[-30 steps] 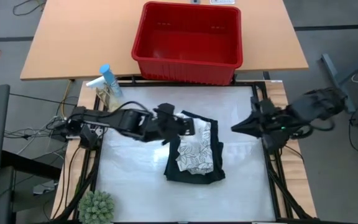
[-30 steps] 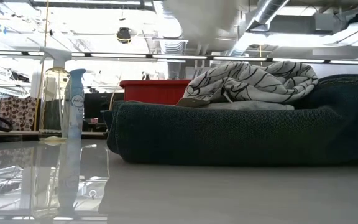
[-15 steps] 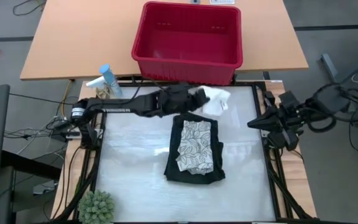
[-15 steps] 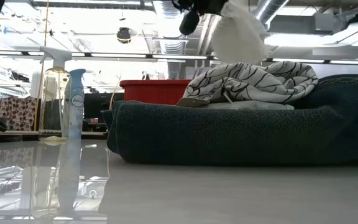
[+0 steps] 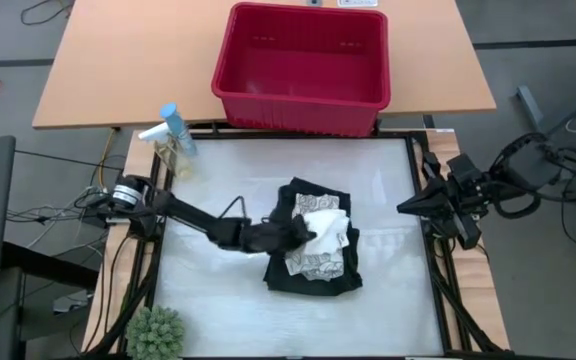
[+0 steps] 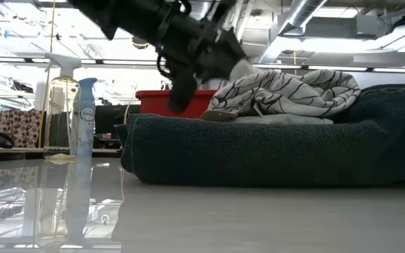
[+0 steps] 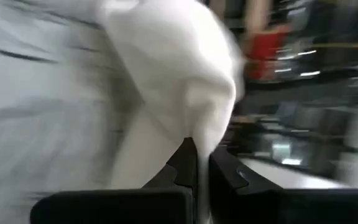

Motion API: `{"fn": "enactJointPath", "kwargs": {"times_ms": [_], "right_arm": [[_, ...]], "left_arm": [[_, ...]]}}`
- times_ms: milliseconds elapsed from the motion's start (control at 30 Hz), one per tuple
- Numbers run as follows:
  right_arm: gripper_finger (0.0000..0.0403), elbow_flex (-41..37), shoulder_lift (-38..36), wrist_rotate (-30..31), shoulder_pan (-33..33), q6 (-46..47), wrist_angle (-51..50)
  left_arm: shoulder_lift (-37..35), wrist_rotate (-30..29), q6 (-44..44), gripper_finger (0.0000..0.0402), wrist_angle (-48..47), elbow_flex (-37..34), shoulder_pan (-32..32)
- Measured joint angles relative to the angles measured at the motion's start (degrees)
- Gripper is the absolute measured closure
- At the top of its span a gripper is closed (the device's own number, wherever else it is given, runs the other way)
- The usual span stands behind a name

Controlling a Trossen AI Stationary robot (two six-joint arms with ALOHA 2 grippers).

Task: Fold Laundry from Bin
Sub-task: Stack the white boxer on the white shirt

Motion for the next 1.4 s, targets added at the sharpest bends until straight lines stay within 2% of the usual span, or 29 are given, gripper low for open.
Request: {"fn": "enactJointPath", "kwargs": {"times_ms": [33, 100, 267, 467, 567, 700, 1000, 1167, 1400], "right_arm": [[0.0387, 0.0, 0.0, 0.0, 0.0, -0.3, 0.1], [0.0387, 0.0, 0.1, 0.0, 0.0, -0.4, 0.3], [0.0387, 0.0, 0.5, 1.4, -0.1, 0.7, -1.5], [0.0387, -2.2, 6.0, 11.6, -0.9, 12.4, -18.7], [0.0387, -6.8, 9.7, 10.8, -3.2, 15.8, -20.9], [0.0387, -14.1, 14.2, 6.1, -6.8, 14.4, -15.3], [0.0387, -26.1, 21.4, 2.6, -16.8, 2.0, 5.4], [0.0387, -31.3, 25.1, 0.4, -20.5, -0.8, 10.3], [0.0387, -38.6, 29.7, -0.9, -21.0, -0.1, 12.9]], "left_arm": [[-0.1, -0.9, -0.5, 0.0401, 3.3, -0.5, -0.2], [-0.8, -1.9, -1.6, 0.0401, 4.1, -0.3, -0.4], [-0.2, 2.1, -7.1, 0.0401, -8.7, -0.7, -0.5], [-0.4, 5.3, -7.8, 0.0401, -15.7, -0.5, -0.4], [-0.4, 5.2, -7.3, 0.0401, -18.6, -0.5, -0.4], [-0.4, 3.8, -4.9, 0.0401, -17.3, -0.5, -0.4], [-0.4, 3.3, -1.9, 0.0401, -14.5, -0.5, -0.6], [-0.4, 3.3, -1.5, 0.0401, -14.5, -0.5, -0.6], [-0.4, 2.4, -1.0, 0.0401, -13.8, -0.5, -0.6]]}}
